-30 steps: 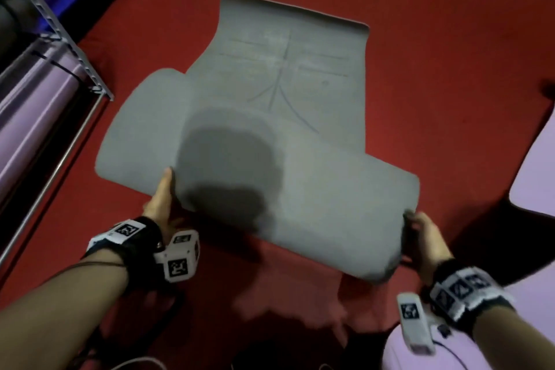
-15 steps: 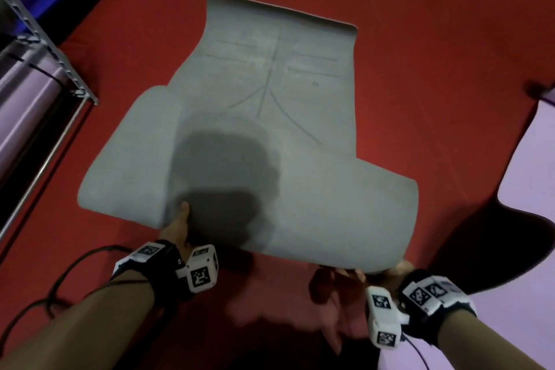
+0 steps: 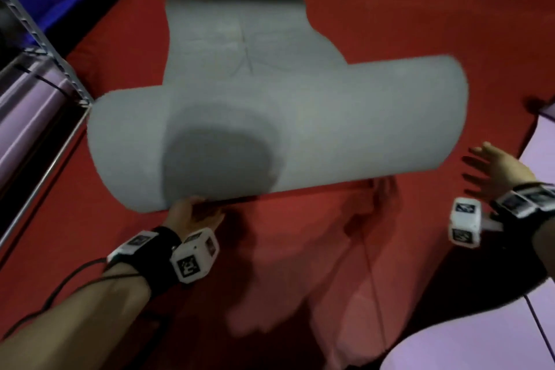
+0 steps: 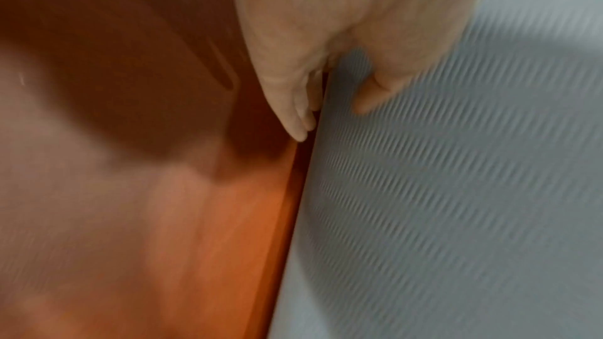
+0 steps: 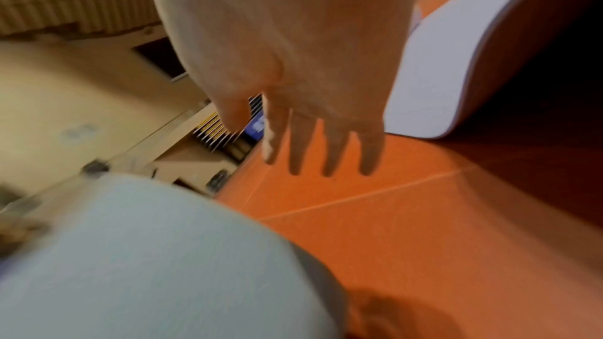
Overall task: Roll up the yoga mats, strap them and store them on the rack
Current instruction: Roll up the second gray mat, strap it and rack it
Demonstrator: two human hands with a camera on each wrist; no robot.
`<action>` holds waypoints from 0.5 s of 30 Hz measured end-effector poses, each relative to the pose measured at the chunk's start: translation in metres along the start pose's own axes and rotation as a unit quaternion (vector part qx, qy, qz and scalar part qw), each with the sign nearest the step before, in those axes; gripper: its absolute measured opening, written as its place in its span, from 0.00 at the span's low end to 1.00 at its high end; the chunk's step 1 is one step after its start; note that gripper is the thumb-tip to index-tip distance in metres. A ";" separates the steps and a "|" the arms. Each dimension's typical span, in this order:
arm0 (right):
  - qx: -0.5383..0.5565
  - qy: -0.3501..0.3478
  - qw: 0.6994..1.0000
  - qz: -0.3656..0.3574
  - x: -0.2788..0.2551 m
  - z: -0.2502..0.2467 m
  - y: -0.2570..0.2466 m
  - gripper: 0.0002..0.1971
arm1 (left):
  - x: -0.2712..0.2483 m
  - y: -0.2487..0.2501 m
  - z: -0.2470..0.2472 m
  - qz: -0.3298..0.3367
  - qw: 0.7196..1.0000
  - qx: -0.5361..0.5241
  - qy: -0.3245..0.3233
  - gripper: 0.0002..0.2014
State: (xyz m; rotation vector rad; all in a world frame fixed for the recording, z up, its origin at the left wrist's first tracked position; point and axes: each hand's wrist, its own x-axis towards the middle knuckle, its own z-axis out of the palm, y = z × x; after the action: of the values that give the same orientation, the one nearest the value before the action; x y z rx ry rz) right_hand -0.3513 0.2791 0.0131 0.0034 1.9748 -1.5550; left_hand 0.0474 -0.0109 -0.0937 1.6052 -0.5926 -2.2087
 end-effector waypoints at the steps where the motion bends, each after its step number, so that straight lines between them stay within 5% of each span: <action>1: -0.015 0.067 0.998 -0.017 -0.009 -0.007 0.000 0.16 | -0.002 0.006 -0.021 0.015 0.999 0.020 0.025 0.09; 2: 0.000 0.084 0.996 -0.016 -0.014 -0.005 -0.003 0.20 | -0.001 0.013 -0.037 0.038 0.997 0.049 0.049 0.08; 4: -0.030 0.045 0.998 -0.031 -0.023 0.007 -0.007 0.46 | -0.004 0.031 -0.058 0.091 0.987 0.062 0.115 0.10; 6: -0.067 0.026 0.996 -0.046 -0.019 0.024 -0.012 0.64 | -0.006 0.056 -0.076 0.158 0.965 0.059 0.203 0.22; 9: -0.115 0.058 0.989 -0.078 -0.001 0.056 -0.011 0.45 | -0.016 0.094 -0.093 0.240 0.929 0.078 0.269 0.32; 15: -0.226 0.054 0.969 -0.084 0.009 0.093 0.023 0.36 | -0.016 0.110 -0.041 0.249 0.946 0.184 0.097 0.32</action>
State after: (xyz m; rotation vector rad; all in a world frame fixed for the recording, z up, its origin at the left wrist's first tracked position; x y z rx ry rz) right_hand -0.3074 0.2012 -0.0227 -0.2766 2.4301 -1.1877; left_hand 0.0953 -0.1021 -0.0341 1.5898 -1.2498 -1.6139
